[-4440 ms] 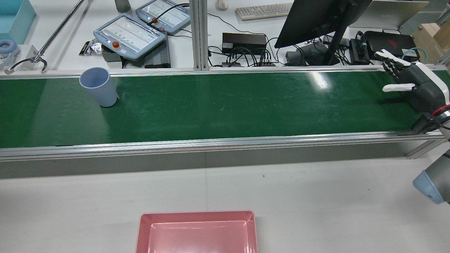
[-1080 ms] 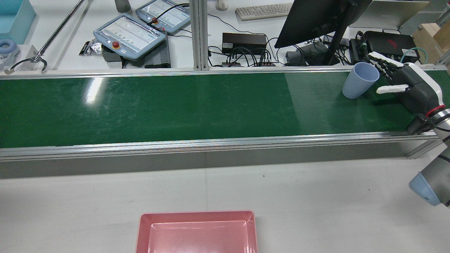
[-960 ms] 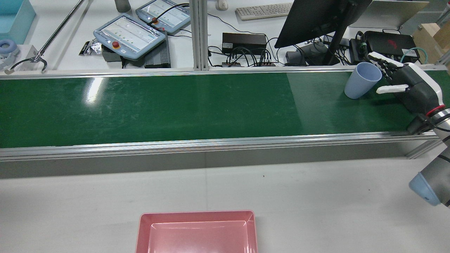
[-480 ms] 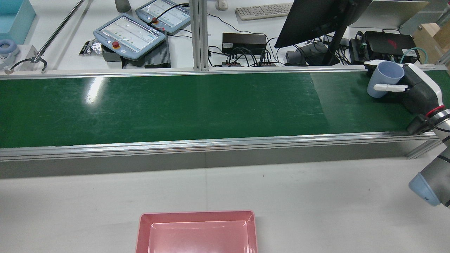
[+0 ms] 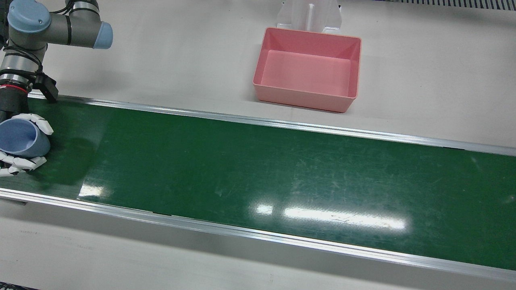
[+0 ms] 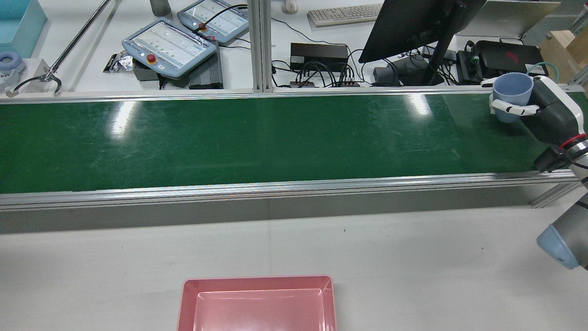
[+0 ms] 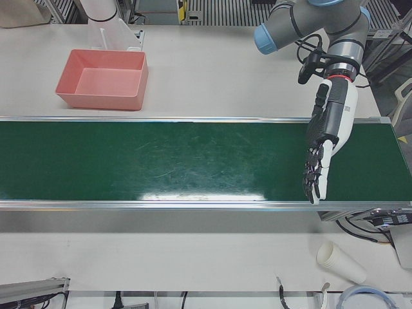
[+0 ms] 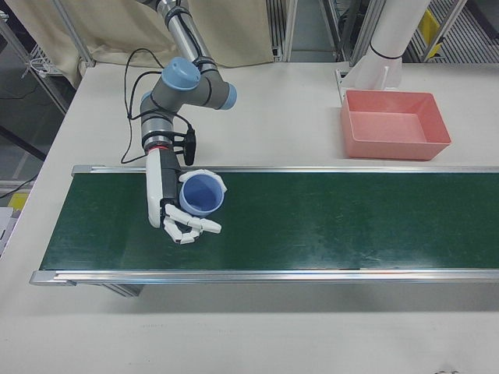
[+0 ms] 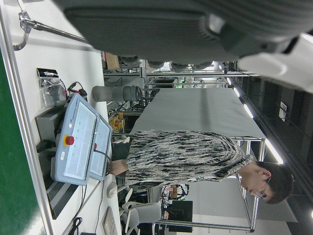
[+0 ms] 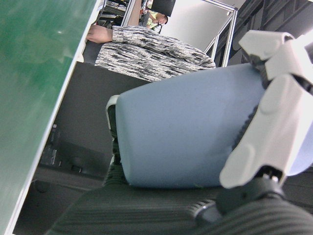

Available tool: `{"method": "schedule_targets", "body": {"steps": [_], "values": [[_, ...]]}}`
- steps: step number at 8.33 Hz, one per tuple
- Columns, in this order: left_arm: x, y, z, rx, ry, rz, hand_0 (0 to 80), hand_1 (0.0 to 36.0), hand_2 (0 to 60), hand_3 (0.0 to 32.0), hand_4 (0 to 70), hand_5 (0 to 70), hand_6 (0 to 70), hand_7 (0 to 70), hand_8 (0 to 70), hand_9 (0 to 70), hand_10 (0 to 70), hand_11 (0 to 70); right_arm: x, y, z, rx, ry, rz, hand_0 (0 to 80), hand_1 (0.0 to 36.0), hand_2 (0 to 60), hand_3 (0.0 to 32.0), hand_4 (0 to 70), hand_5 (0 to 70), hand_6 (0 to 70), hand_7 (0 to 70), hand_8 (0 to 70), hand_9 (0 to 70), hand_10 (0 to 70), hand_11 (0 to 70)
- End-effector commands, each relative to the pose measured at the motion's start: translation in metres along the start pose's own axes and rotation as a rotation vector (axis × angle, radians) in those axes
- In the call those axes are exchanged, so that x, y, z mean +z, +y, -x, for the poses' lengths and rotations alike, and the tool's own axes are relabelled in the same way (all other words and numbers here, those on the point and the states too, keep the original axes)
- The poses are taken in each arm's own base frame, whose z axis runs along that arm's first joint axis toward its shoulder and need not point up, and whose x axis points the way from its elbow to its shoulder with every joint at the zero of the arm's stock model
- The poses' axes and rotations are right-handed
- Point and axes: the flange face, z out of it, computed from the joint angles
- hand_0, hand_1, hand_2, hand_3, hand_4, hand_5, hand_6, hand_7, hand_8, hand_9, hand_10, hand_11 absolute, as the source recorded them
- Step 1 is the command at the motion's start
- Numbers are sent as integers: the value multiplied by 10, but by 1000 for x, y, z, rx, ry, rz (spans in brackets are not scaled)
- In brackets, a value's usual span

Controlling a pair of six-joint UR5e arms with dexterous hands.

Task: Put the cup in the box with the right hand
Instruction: 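Close the right hand fingers around the light blue cup, then lift the cup off the belt and carry it toward the pink tray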

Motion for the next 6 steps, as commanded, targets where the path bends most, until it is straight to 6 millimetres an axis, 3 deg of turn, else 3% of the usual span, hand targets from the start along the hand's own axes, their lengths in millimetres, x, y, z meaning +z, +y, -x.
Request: {"method": "schedule_targets", "body": {"steps": [1,2,3,5,6], "values": [[0,0,0,0,1,-1,0,0,0,0,0,0,0,0,0,0,0,0,7,88,-26,58,56,107,463,161,412,0,345,111,295,700,528,700,404,568],[0,1,0,0,1,0,0,0,0,0,0,0,0,0,0,0,0,0,13,134,-52,93,95,177,469,165,406,0,363,112,297,700,532,700,406,571],[0,0,0,0,1,-1,0,0,0,0,0,0,0,0,0,0,0,0,12,193,-76,94,142,240,474,173,398,0,367,115,298,700,530,700,404,569],[0,1,0,0,-1,2,0,0,0,0,0,0,0,0,0,0,0,0,-14,308,-116,93,221,367,473,163,370,0,364,112,294,700,526,700,403,568],[0,1,0,1,-1,2,0,0,0,0,0,0,0,0,0,0,0,0,-42,344,-150,114,252,392,474,164,368,0,368,111,291,700,522,700,397,559]]}}
